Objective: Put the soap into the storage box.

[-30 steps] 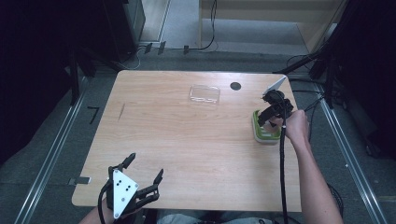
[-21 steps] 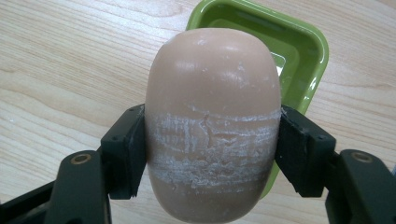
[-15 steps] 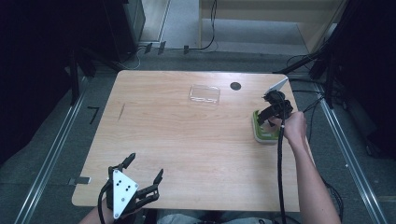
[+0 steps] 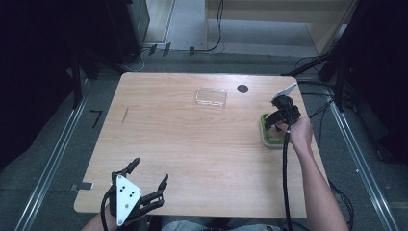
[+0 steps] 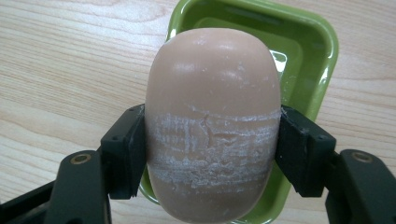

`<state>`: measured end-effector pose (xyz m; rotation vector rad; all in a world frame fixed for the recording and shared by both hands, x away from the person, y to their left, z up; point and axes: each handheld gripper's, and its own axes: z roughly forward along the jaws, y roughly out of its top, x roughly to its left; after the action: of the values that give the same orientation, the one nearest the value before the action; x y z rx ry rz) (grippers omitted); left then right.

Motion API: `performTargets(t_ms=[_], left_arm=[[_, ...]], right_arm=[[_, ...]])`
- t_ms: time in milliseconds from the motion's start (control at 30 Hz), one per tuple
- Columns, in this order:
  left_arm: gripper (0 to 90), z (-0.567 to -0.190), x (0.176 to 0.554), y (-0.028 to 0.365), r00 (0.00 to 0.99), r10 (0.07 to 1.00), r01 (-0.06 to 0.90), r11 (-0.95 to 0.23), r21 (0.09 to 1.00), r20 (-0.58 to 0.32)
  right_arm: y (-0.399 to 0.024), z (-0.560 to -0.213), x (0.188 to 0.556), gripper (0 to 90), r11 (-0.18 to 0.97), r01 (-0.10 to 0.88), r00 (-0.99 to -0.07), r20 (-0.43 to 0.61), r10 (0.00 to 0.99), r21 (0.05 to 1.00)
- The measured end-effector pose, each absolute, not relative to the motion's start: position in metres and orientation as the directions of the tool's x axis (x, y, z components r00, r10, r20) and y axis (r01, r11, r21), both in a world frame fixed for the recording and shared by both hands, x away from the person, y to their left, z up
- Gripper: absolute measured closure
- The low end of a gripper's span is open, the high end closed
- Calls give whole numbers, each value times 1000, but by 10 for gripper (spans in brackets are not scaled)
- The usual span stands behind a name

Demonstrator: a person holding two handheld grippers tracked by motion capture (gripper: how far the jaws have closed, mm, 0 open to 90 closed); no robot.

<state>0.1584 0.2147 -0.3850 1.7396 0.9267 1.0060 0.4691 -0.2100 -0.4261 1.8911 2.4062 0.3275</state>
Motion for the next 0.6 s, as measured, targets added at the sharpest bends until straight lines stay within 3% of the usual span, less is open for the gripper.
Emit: performTargets(t_ms=[600], left_arm=[[139,-385,158,215,390,889,161,-320,933,238]], right_arm=[[-215,-437,472,333,161,960,-185,90,979,228]])
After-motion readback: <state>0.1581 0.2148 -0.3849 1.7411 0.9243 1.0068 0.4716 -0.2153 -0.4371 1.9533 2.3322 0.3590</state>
